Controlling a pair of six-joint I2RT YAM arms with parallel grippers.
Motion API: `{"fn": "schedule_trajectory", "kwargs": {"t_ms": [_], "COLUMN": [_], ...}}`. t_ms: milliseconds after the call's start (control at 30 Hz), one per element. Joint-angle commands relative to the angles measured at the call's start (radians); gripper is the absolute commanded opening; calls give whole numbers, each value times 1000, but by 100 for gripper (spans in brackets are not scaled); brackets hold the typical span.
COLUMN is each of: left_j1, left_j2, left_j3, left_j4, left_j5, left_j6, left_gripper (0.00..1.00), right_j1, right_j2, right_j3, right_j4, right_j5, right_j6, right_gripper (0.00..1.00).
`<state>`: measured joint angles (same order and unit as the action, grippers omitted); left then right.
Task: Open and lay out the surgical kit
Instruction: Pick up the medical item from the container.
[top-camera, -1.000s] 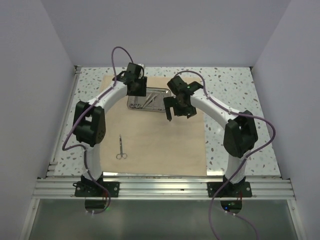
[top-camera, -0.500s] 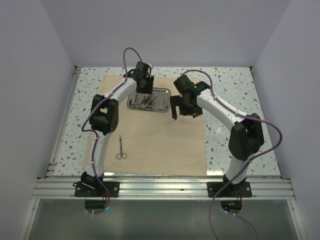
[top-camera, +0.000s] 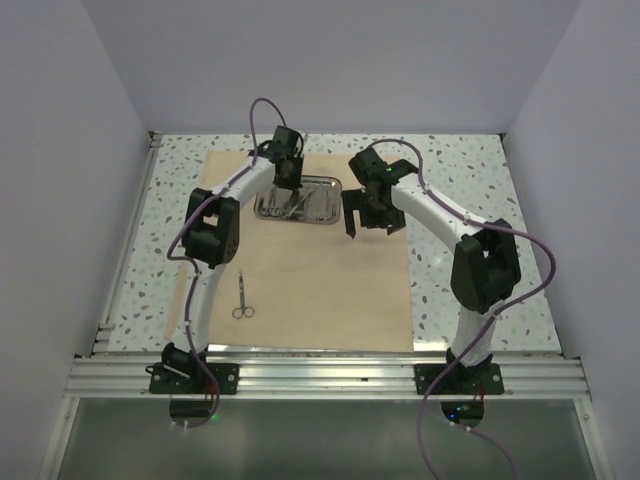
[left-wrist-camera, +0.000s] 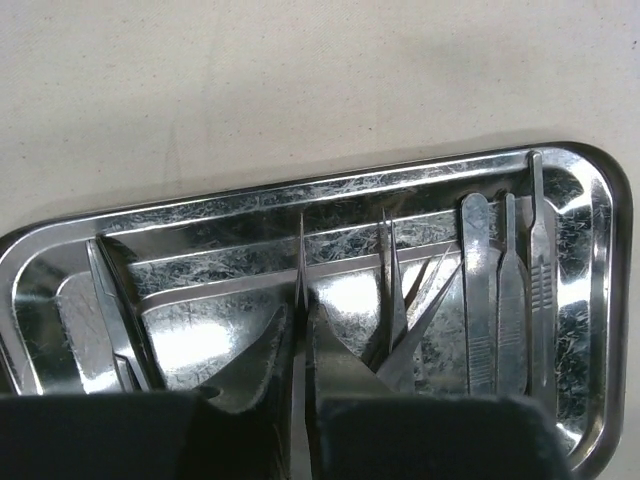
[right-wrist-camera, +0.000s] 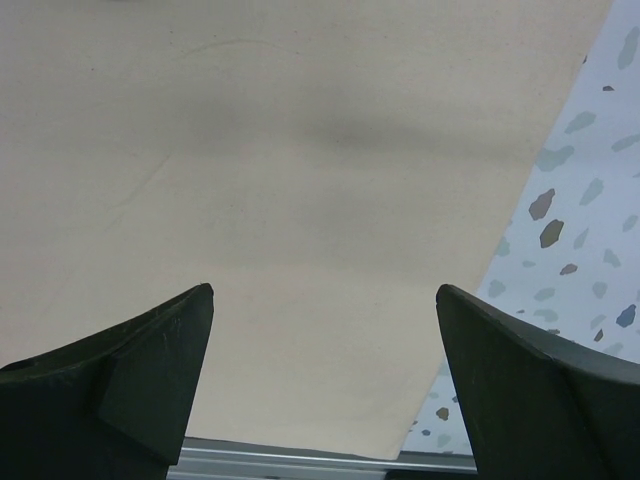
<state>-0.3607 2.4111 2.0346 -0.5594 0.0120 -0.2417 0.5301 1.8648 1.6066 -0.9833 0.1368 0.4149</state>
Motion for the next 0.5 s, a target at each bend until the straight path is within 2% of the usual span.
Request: {"fn": "schedule_trajectory", "kwargs": {"t_ms": [0, 33, 267, 333, 467], "left_j1": [2, 2, 2, 2, -11], "left_j2": [36, 31, -93, -168, -333], "left_j3": [61, 70, 116, 99, -28], "left_j4": [-33, -36, -74, -89, -92], "left_j5": [-9, -9, -84, -102, -112], "left_j6": [21, 19, 12, 1, -56], "left_gripper": [4, 0, 0, 0, 0], "right_j1": [-4, -4, -7, -5, -10], "right_j2": [14, 17, 66, 94, 172], "right_j3": [61, 70, 139, 186, 303], "right_j4": [-6, -5, 1, 2, 14], "right_j5": [-17, -22, -48, -51, -69], "right_j6": [-21, -21, -28, -27, -4], "right_gripper": [97, 97, 96, 97, 96]}}
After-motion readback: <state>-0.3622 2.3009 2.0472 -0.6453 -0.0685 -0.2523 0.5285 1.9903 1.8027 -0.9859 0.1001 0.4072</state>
